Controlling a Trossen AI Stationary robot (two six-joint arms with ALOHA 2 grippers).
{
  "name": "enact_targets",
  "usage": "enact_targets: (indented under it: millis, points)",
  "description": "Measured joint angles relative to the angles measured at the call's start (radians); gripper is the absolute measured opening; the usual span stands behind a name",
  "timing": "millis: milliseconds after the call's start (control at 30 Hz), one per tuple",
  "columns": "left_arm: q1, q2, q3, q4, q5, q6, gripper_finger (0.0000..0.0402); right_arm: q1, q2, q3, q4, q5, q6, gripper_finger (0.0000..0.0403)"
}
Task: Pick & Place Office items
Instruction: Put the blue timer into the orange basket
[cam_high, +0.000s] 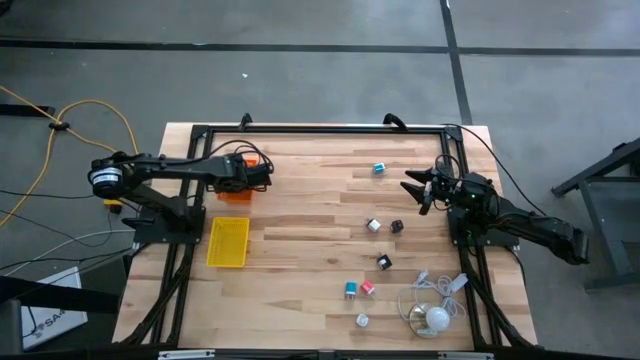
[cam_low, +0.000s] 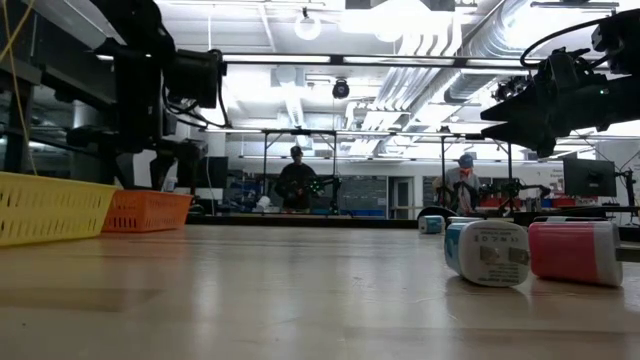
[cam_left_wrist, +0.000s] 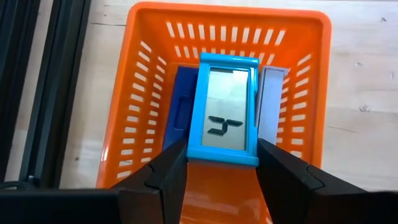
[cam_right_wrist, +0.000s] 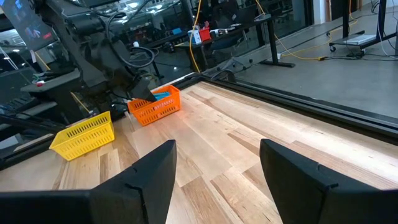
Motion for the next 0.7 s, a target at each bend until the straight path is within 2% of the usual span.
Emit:
enact_targets:
  millis: [367,700]
  points:
    - [0.001,0.0,0.0,-0.001,0.018,0.037,0.0164,0.0,0.0,0.0,0.0,0.0,0.0,0.0219]
    - [0.001,0.0,0.0,-0.001,0.018,0.033,0.0189,0.0,0.0,0.0,0.0,0.0,0.0,0.0219]
